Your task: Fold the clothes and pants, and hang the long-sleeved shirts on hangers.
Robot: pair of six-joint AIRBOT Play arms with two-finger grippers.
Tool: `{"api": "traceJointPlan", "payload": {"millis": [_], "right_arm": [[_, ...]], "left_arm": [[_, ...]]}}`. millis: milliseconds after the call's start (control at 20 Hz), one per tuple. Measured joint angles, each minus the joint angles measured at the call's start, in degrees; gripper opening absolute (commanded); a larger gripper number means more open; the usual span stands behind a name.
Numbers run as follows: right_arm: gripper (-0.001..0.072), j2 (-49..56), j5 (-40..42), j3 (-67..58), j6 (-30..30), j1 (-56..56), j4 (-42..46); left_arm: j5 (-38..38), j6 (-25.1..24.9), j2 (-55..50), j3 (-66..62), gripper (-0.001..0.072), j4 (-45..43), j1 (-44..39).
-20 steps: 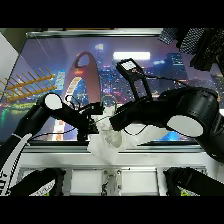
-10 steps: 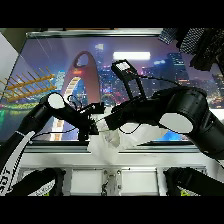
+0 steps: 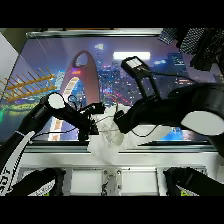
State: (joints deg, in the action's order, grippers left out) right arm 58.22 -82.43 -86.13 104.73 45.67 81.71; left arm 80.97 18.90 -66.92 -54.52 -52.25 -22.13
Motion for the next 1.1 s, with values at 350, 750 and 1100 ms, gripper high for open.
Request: {"api": "traceJointPlan", "payload": {"millis": [350, 750, 1100], "right_arm": [[0.0613, -1.0, -5.0, -1.1, -7.5, -5.0, -6.4], [0.06, 0.9, -0.3, -2.1, -18.1, -6.9, -17.0], [0.0601, 1.9, 3.2, -2.1, -27.2, -5.6, -21.6]], "left_arm": [[0.0, -0.1, 0.0, 0.0, 0.001, 0.0, 0.0], [0.0, 0.1, 0.0, 0.0, 0.001, -0.2, 0.0], [0.0, 0.0, 0.0, 0.0, 0.001, -0.1, 0.0]]}}
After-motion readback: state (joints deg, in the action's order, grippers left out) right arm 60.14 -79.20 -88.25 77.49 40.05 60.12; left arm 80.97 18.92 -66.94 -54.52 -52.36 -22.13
